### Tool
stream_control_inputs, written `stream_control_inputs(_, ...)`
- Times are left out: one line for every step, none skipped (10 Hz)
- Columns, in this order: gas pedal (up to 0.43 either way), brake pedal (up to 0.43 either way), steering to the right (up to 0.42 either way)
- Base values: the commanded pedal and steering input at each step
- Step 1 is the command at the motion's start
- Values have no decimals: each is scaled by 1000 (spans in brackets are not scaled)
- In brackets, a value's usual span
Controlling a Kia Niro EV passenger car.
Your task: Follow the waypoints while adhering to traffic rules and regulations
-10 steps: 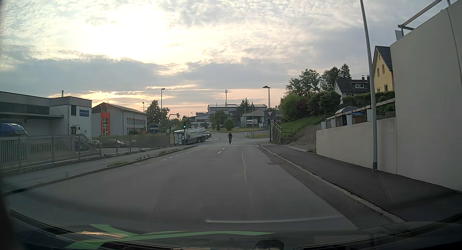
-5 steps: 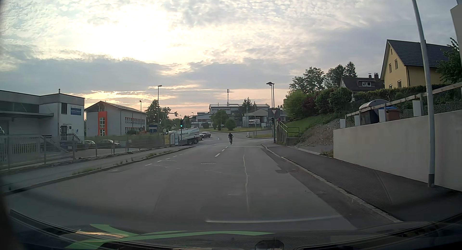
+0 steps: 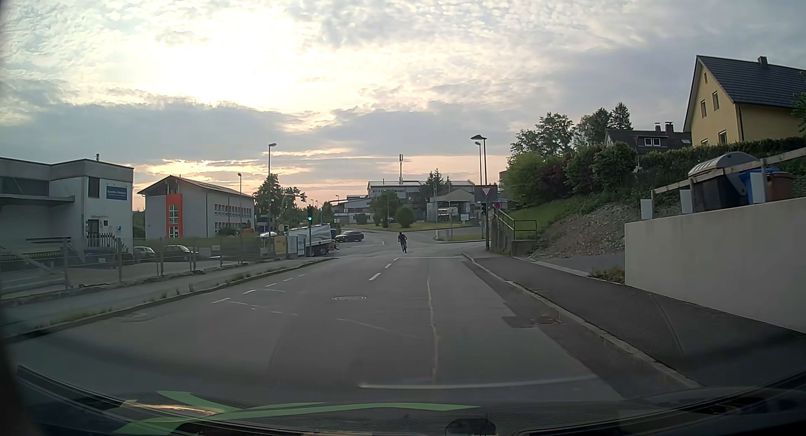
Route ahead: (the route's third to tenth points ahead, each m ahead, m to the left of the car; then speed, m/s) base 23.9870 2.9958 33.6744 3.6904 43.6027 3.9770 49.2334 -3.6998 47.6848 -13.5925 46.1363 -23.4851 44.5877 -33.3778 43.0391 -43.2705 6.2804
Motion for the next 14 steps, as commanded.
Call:
stream_control_inputs(0,0,-14)
stream_control_inputs(0,0,-12)
stream_control_inputs(0,0,-10)
stream_control_inputs(0,0,-7)
stream_control_inputs(0,0,-5)
stream_control_inputs(0,0,-4)
stream_control_inputs(20,0,-4)
stream_control_inputs(39,0,-3)
stream_control_inputs(47,0,-2)
stream_control_inputs(47,0,-2)
stream_control_inputs(47,0,-2)
stream_control_inputs(47,0,-2)
stream_control_inputs(47,0,-2)
stream_control_inputs(47,0,-2)
